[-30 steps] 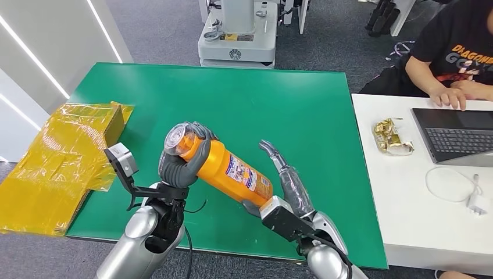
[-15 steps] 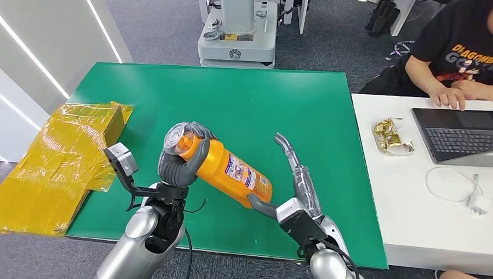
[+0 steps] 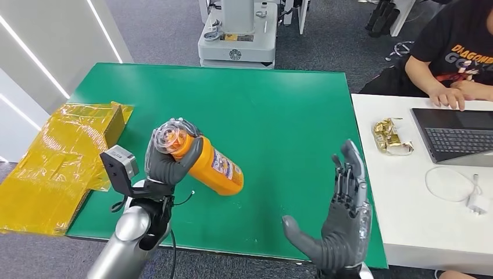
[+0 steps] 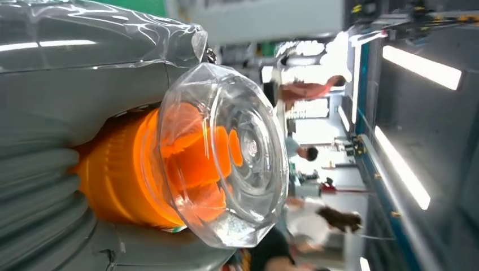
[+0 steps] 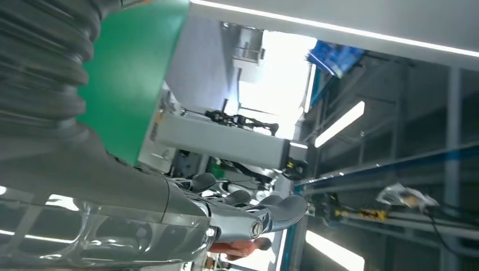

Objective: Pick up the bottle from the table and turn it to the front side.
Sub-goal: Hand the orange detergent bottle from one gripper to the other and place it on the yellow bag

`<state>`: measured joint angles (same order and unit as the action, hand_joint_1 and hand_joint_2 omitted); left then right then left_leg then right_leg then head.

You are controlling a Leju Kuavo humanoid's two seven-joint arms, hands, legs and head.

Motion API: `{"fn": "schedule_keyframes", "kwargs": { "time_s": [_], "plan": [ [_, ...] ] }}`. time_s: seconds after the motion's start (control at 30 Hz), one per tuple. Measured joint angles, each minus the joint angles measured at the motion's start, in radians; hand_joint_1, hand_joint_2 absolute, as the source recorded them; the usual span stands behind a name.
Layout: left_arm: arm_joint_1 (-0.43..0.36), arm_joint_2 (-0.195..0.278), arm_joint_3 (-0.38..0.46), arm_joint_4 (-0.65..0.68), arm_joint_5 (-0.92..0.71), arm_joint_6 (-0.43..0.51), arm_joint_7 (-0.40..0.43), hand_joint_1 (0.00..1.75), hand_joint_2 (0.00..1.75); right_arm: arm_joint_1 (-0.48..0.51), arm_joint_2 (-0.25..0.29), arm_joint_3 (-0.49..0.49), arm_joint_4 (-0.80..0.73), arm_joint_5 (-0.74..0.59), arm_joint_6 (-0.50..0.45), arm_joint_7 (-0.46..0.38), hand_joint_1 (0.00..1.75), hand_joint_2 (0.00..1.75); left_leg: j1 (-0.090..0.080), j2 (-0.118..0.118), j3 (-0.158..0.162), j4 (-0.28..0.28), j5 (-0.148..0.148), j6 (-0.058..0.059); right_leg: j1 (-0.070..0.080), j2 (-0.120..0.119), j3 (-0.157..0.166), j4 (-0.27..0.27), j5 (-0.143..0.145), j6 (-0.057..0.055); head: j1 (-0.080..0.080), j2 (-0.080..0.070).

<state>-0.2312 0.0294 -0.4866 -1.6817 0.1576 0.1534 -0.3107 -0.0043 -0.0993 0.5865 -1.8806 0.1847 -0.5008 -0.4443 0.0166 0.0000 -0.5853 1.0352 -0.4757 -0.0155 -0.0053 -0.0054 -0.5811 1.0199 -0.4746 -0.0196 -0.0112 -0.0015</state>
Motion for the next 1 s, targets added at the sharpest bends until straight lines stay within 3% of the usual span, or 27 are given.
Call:
{"fn": "schedule_keyframes", "kwargs": {
  "time_s": [0.13, 0.3, 0.53, 0.63, 0.77, 1.0],
  "plan": [
    [0.022, 0.041, 0.073, -0.041, -0.198, 0.003, 0.031, 1.75, 1.75, 0.038, 0.002, -0.008, -0.067, -0.001, 0.030, -0.013, 0.00, 1.75, 0.000, 0.001, 0.001, 0.000, 0.000, 0.000, 0.000, 0.001, 0.000, 0.000, 0.000, 0.000, 0.000, 0.000],
    [0.052, 0.133, 0.159, -0.093, -0.459, 0.031, 0.057, 1.75, 1.75, 0.074, 0.002, -0.020, -0.099, -0.026, 0.055, -0.048, 0.00, 1.75, 0.000, 0.001, 0.001, -0.001, 0.000, 0.000, 0.000, 0.001, 0.000, 0.000, 0.000, 0.000, 0.000, 0.000],
    [0.040, 0.315, 0.247, -0.139, -0.828, 0.056, 0.120, 1.75, 1.75, 0.116, 0.002, -0.023, -0.129, -0.032, 0.063, -0.064, 0.00, 1.75, 0.001, 0.001, 0.001, -0.001, 0.000, -0.001, 0.001, 0.001, 0.000, 0.001, 0.000, -0.001, 0.000, 0.000],
    [0.021, 0.378, 0.263, -0.140, -0.866, 0.056, 0.127, 1.75, 1.75, 0.129, 0.002, -0.025, -0.141, -0.031, 0.062, -0.068, 0.00, 1.75, 0.001, 0.001, 0.001, -0.001, 0.001, -0.001, 0.001, 0.001, 0.000, 0.001, 0.000, -0.001, 0.000, 0.000],
    [0.012, 0.420, 0.264, -0.140, -0.889, 0.057, 0.135, 1.75, 1.75, 0.135, 0.002, -0.027, -0.148, -0.031, 0.062, -0.069, 0.00, 1.75, 0.001, 0.001, 0.001, -0.001, 0.001, -0.001, 0.001, 0.001, 0.000, 0.000, 0.000, -0.001, 0.000, 0.000],
    [-0.062, 0.526, 0.224, -0.126, -1.153, -0.020, 0.172, 1.75, 1.75, 0.146, 0.002, -0.030, -0.165, -0.038, 0.092, -0.069, 0.00, 1.75, 0.001, 0.001, 0.001, -0.001, 0.001, -0.001, 0.001, 0.001, 0.000, 0.000, 0.000, -0.001, 0.000, 0.000]
  ]
}}
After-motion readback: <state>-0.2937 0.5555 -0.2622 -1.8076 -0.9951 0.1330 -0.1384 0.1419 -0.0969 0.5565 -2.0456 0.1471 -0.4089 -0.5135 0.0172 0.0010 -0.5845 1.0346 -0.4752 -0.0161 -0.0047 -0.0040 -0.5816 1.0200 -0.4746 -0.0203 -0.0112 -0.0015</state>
